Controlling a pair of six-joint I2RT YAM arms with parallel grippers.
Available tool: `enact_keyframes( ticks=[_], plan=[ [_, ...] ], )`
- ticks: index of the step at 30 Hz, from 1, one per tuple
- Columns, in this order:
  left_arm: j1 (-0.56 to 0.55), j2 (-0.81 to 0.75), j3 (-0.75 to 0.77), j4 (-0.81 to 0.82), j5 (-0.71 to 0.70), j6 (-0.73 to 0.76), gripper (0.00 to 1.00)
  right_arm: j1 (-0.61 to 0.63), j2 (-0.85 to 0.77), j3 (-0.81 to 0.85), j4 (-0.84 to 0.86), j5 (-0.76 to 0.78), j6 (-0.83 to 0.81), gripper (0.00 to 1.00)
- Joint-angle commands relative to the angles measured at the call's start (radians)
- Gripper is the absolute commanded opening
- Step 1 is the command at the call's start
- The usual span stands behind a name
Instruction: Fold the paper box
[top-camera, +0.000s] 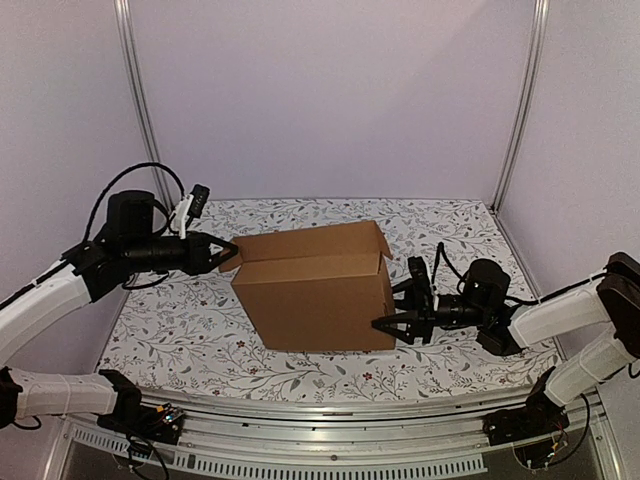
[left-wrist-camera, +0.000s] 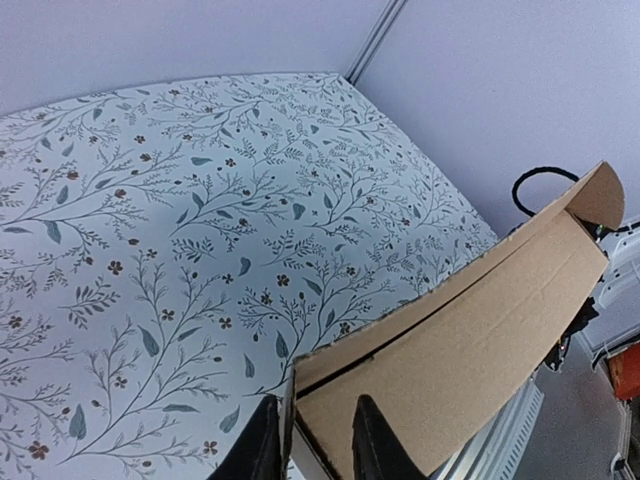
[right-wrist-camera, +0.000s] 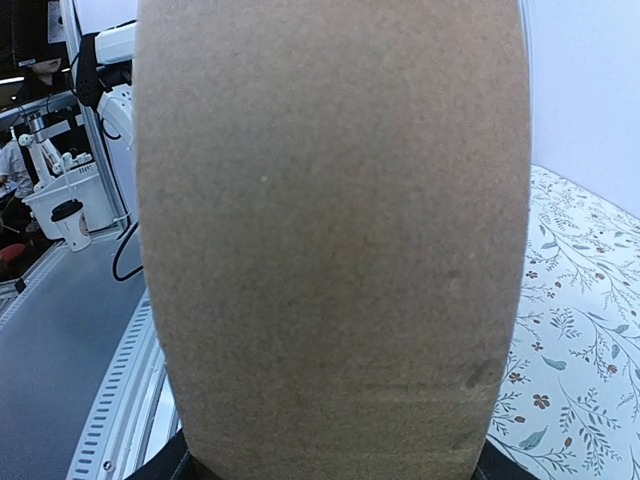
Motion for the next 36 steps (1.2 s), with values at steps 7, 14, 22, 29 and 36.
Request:
enact_keyframes(
  ticks=[7, 14, 22, 29, 36],
  plan=[
    [-0.038, 0.019, 0.051, -0.115, -0.041, 0.036, 0.15, -0.004, -0.034, 0.024, -0.018, 0.019, -0.030, 0.26],
    [-0.060, 0.033, 0.059, -0.135, -0.020, 0.006, 0.05, 0.022, -0.032, 0.026, -0.031, 0.075, -0.072, 0.25],
    [-0.097, 0.043, 0.040, -0.131, -0.034, -0.022, 0.00, 0.060, 0.015, 0.029, -0.003, 0.176, -0.154, 0.25],
    [-0.121, 0.055, 0.005, -0.084, -0.040, -0.045, 0.00, 0.076, 0.149, 0.006, 0.168, 0.262, -0.173, 0.30],
    [-0.166, 0.082, -0.019, -0.058, -0.050, -0.052, 0.00, 0.076, 0.257, -0.005, 0.256, 0.306, -0.161, 0.46]
  ],
)
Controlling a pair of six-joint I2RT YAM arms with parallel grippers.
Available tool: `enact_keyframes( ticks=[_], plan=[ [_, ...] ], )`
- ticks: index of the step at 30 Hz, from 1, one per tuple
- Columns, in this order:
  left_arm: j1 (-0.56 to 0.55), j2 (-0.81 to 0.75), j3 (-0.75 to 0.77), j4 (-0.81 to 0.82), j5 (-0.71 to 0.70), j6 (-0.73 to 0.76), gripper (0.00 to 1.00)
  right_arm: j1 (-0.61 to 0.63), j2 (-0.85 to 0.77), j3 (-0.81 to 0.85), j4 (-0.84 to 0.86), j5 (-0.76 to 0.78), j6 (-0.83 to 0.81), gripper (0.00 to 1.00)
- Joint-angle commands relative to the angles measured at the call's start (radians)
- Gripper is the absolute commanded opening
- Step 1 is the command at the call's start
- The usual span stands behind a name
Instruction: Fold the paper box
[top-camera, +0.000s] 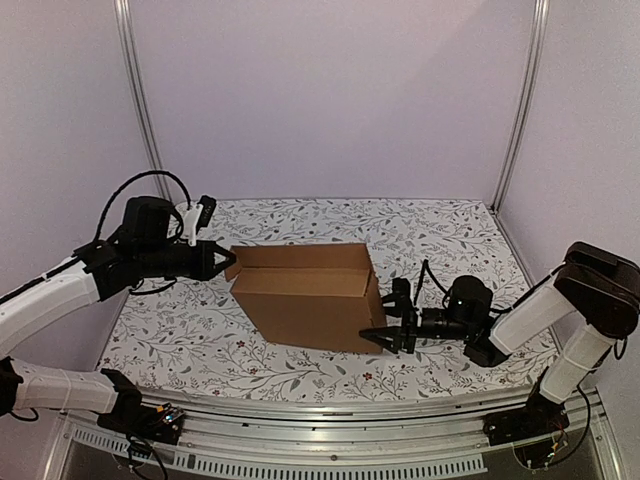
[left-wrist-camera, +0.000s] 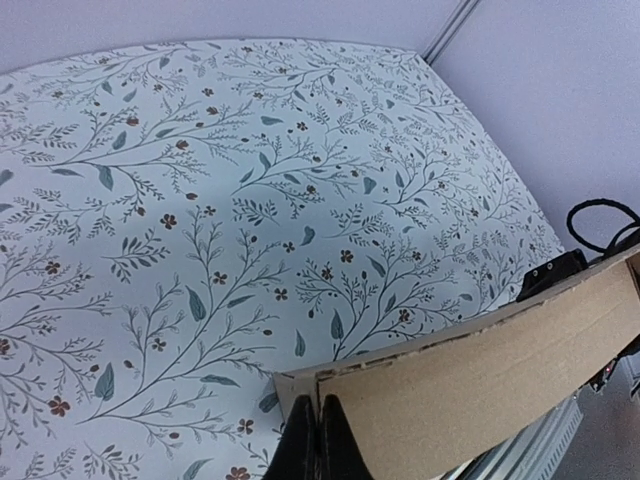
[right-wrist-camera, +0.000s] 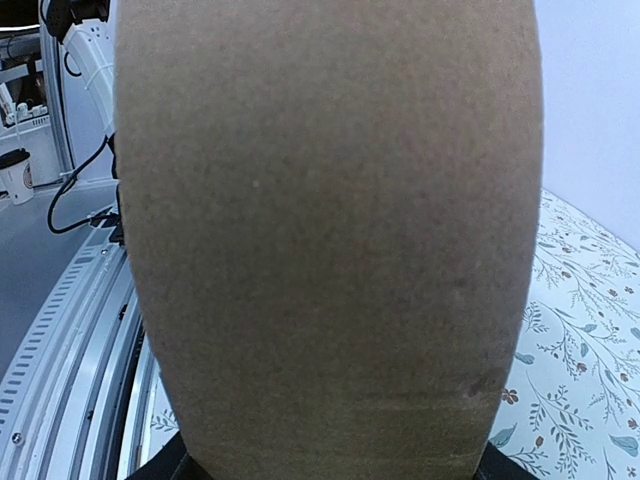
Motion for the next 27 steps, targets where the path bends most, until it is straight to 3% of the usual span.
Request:
enact_keyframes(
  ticks=[1, 14, 27],
  plan=[
    [-0.104, 0.029, -0.027, 0.022, 0.149, -0.010, 0.00, 0.005, 0.060, 0.011, 0.079, 0.140, 0.006, 0.48],
    [-0.175, 0.084, -0.029, 0.033, 0.115, -0.012, 0.00, 0.005, 0.133, 0.022, 0.088, 0.180, -0.002, 0.75],
    [-0.191, 0.103, -0.021, 0.020, 0.099, -0.004, 0.00, 0.005, 0.090, 0.001, 0.144, 0.180, 0.030, 0.77]
  ],
)
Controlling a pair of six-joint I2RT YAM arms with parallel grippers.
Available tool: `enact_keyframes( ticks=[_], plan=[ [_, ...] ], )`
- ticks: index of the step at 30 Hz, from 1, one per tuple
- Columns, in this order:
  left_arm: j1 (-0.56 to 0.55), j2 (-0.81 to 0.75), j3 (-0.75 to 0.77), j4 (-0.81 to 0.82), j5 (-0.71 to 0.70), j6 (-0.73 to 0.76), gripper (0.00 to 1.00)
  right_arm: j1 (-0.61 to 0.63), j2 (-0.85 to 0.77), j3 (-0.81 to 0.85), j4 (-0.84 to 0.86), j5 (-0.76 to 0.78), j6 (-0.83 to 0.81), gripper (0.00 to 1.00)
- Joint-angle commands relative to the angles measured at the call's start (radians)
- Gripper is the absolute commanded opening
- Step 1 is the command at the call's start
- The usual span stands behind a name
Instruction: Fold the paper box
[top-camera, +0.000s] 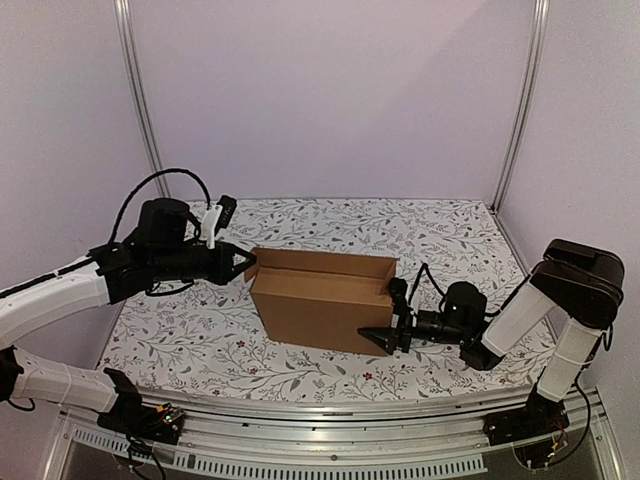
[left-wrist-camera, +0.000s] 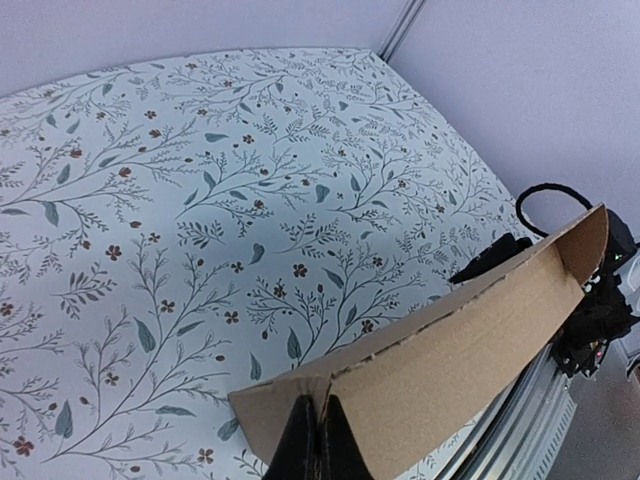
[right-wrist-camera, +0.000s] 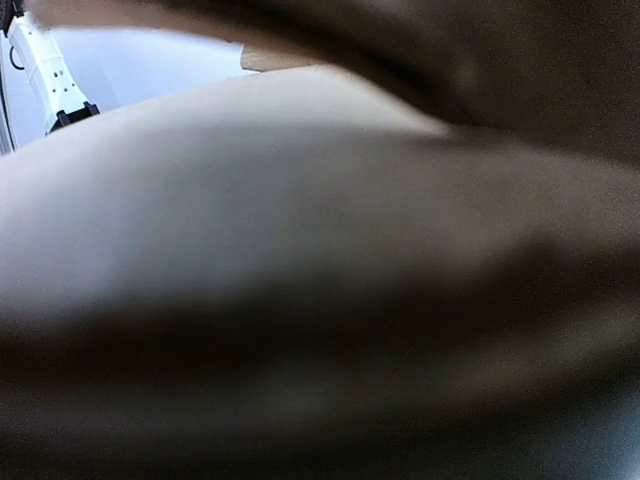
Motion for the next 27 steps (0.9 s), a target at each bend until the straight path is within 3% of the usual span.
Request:
enact_keyframes(
  ticks=[1, 9, 27],
  plan=[
    [-0.066, 0.039, -0.019, -0.103, 0.140, 0.002, 0.00, 0.008, -0.048, 0.003, 0.034, 0.049, 0.014, 0.77],
    [-0.072, 0.048, -0.006, -0.118, 0.126, 0.002, 0.00, 0.007, -0.125, -0.002, -0.003, 0.047, 0.009, 0.76],
    [-0.075, 0.034, -0.009, -0.159, 0.082, 0.020, 0.00, 0.007, -0.193, -0.117, 0.082, 0.146, 0.019, 0.80]
  ],
)
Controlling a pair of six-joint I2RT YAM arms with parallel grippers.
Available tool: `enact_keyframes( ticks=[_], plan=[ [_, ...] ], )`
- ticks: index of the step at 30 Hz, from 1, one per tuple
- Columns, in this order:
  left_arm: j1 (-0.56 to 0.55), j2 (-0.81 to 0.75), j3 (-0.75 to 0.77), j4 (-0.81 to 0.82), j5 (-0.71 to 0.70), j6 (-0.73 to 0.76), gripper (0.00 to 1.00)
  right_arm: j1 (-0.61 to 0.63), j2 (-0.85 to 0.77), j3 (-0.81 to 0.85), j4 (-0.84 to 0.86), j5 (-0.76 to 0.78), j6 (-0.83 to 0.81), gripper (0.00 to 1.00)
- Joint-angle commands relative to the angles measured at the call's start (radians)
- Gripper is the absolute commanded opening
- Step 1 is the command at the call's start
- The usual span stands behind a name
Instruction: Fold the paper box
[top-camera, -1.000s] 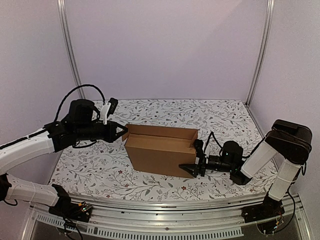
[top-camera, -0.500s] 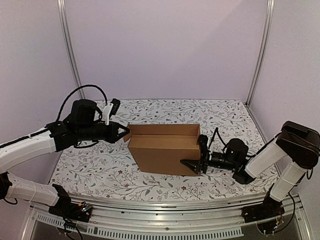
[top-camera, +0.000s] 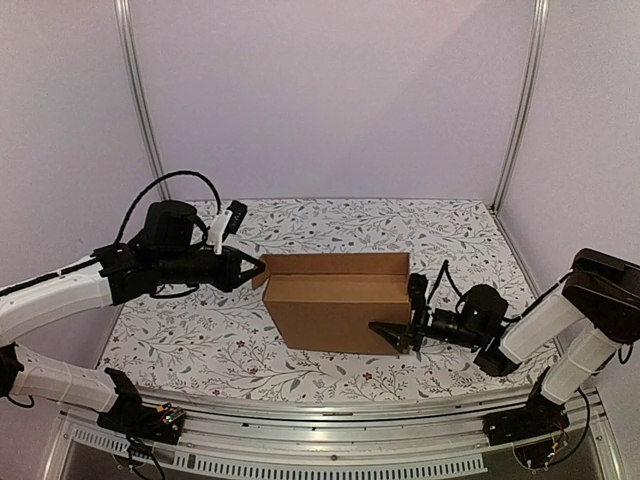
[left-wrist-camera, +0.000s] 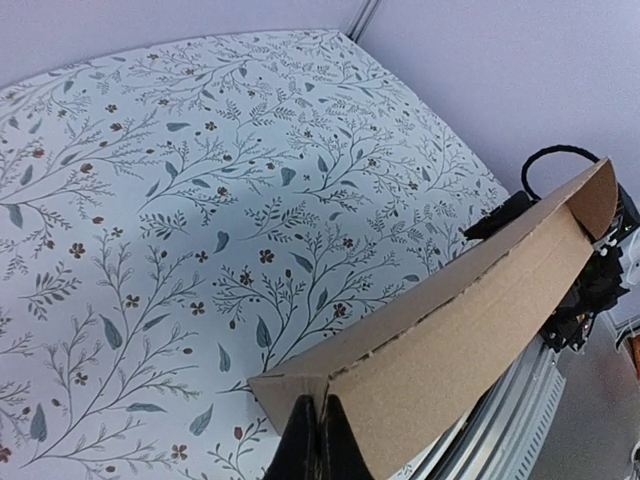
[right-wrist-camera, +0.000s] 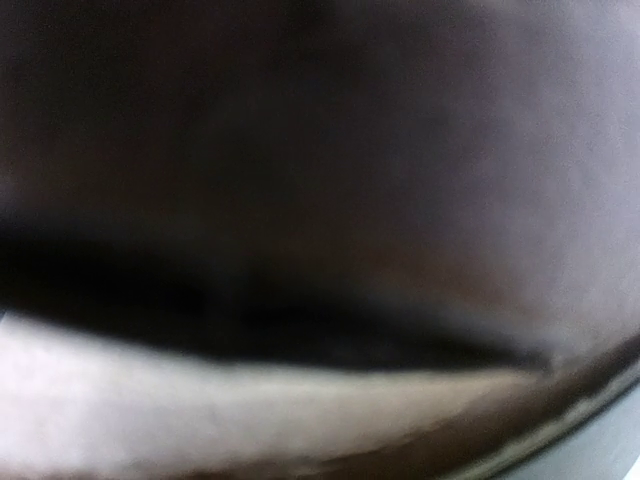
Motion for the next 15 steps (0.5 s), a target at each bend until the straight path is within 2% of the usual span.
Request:
enact_keyframes(
  ticks=[1, 6, 11, 15],
  plan=[
    [-0.032, 0.017, -0.017, -0.152, 0.052, 0.006, 0.00, 0.001, -0.029, -0.027, 0.055, 0.073, 0.011, 0.80],
    [-0.032, 0.017, -0.006, -0.153, 0.059, -0.004, 0.00, 0.000, -0.053, -0.037, 0.047, 0.072, 0.013, 0.78],
    [-0.036, 0.030, 0.001, -0.136, 0.084, -0.030, 0.00, 0.001, -0.037, -0.027, 0.058, 0.049, 0.019, 0.62],
    [-0.045, 0.041, 0.004, -0.116, 0.095, -0.067, 0.00, 0.000, -0.007, -0.020, 0.086, 0.041, 0.064, 0.54]
  ],
)
